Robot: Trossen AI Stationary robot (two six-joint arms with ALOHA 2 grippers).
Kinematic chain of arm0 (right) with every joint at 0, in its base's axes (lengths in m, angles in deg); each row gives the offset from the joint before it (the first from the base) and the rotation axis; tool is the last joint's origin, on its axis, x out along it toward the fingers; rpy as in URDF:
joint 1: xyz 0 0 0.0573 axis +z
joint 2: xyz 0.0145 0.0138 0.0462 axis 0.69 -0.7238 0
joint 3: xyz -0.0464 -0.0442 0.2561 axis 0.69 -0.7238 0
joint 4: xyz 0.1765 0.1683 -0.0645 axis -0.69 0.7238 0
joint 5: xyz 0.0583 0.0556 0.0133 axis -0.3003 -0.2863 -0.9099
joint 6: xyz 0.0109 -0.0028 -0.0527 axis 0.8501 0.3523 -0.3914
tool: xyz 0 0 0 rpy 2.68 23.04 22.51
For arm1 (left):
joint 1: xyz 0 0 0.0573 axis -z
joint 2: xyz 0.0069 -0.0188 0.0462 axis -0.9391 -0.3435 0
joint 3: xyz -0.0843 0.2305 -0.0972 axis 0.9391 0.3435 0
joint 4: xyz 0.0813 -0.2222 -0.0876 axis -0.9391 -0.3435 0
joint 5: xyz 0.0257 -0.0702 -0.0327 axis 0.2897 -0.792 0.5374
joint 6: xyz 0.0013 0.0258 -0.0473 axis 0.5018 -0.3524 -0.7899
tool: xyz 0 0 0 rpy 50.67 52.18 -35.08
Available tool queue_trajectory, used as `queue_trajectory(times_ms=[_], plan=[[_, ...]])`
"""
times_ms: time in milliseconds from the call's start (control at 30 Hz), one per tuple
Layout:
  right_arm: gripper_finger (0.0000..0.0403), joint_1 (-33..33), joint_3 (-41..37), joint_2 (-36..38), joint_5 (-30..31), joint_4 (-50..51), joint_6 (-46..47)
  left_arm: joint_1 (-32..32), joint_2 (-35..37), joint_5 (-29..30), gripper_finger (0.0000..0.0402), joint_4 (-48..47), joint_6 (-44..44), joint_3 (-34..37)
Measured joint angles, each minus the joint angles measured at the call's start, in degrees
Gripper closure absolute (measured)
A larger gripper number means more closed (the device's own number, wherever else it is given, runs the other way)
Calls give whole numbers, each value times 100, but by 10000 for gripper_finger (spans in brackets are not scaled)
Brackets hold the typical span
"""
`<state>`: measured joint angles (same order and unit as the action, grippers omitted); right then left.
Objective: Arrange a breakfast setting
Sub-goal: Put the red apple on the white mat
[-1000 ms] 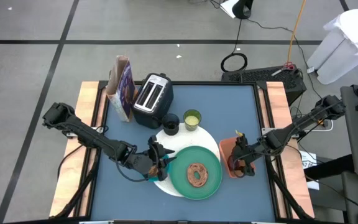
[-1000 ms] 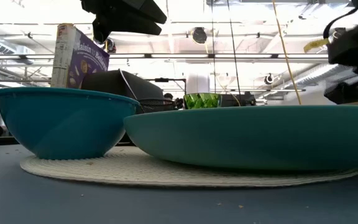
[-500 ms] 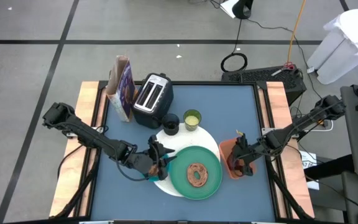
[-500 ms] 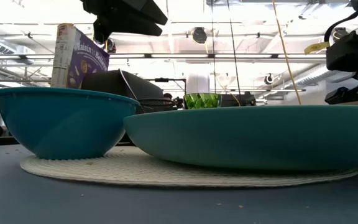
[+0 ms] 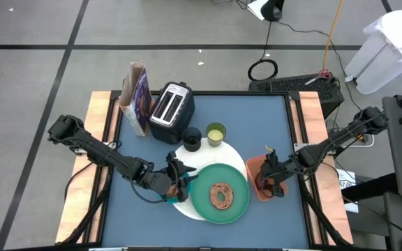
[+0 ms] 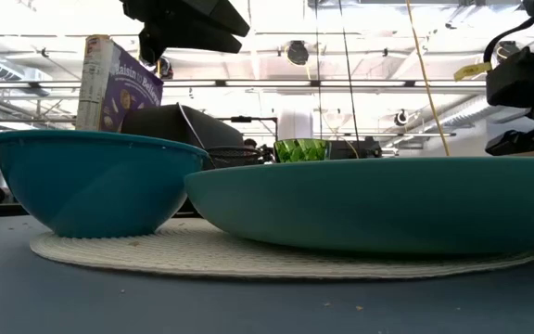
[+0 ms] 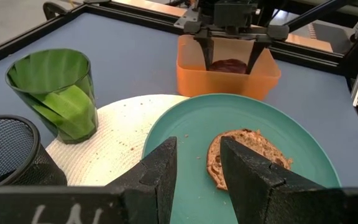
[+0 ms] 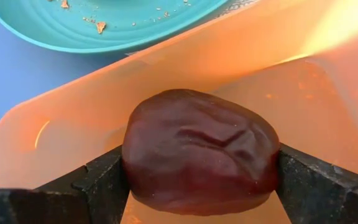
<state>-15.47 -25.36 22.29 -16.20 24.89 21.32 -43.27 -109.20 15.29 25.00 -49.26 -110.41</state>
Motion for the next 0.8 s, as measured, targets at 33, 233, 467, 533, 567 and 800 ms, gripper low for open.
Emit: queue_trajectory(times_ms=[33,233,467,533,567,800], plan=[[76,0,0,0,-1,0,19,0,0,0,272,0,5,0],[77,0,-11,111,-37,4,127,0,0,0,272,1,9,0],[76,2,-9,591,-37,7,129,0,0,0,272,0,24,0],[76,2,-10,760,-35,7,129,0,0,0,272,0,24,0],[76,2,-9,854,-35,7,128,0,0,0,272,0,24,0],[76,0,-9,1499,8,7,127,0,0,0,272,0,22,0]])
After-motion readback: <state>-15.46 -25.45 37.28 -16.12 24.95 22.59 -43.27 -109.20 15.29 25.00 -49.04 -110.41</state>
